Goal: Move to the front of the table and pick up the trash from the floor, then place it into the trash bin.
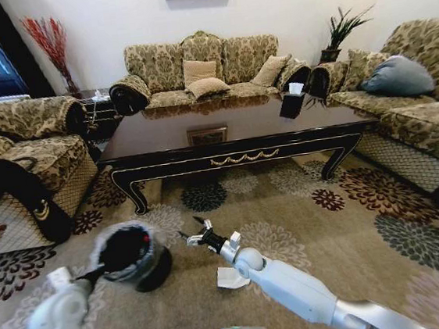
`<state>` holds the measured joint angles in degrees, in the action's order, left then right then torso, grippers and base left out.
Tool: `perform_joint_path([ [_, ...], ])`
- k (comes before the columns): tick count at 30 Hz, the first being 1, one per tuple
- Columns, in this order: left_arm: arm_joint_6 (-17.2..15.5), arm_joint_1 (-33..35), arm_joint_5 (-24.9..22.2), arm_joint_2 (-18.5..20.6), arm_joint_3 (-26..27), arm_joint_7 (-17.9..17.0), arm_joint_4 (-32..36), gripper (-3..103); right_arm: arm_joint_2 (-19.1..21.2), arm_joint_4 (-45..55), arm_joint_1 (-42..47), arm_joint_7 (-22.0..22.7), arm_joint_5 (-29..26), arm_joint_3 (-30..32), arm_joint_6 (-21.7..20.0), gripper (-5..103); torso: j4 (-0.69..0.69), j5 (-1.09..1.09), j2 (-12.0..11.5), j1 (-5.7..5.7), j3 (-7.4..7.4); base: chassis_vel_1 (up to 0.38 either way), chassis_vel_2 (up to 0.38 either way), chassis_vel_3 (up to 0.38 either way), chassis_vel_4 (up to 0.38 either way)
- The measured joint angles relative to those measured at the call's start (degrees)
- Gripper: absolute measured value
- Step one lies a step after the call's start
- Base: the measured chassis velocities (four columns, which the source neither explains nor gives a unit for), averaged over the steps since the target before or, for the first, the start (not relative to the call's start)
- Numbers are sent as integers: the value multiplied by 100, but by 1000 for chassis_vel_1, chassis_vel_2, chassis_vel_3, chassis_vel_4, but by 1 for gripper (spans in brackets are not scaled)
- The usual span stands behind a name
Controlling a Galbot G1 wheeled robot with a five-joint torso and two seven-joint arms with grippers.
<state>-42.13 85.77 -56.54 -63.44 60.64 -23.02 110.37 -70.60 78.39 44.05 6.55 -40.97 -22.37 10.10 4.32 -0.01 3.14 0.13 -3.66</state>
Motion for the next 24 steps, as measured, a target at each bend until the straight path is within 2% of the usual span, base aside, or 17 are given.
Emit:
perform_joint_path([
  [3, 0, 45, -81, 81, 267, 11, -168, 2, -233, -314, 13, 898, 188, 51, -545, 100, -1, -1, 0, 0, 0, 0, 0, 0, 0],
  [8, 0, 110, -116, 74, 418, 28, -187, 2, -568, -907, 52, 1284, 379, 141, -853, 100, 0, -1, 0, 0, 0, 0, 0, 0, 0],
  [14, -1, 167, -115, 26, 483, 29, -79, 2, -985, -1876, 133, 1107, 873, 215, -759, 100, 1, -1, 0, 0, 0, 0, 0, 0, 0],
  [16, -1, 198, -107, -6, 488, 30, -8, 2, -1207, -2361, 148, 1002, 1212, 255, -677, 100, 1, 0, 0, 0, 0, 0, 0, 0, 0],
  [20, -1, 239, -90, -49, 495, 29, 53, 2, -1452, -2873, 129, 888, 1456, 339, -576, 100, 0, 0, 0, 0, 0, 0, 0, 0, 0],
  [24, -1, 264, -69, -76, 497, 27, 89, 2, -1514, -3060, 94, 811, 1491, 367, -539, 100, 0, 0, 0, 0, 0, 0, 0, 0, 0],
])
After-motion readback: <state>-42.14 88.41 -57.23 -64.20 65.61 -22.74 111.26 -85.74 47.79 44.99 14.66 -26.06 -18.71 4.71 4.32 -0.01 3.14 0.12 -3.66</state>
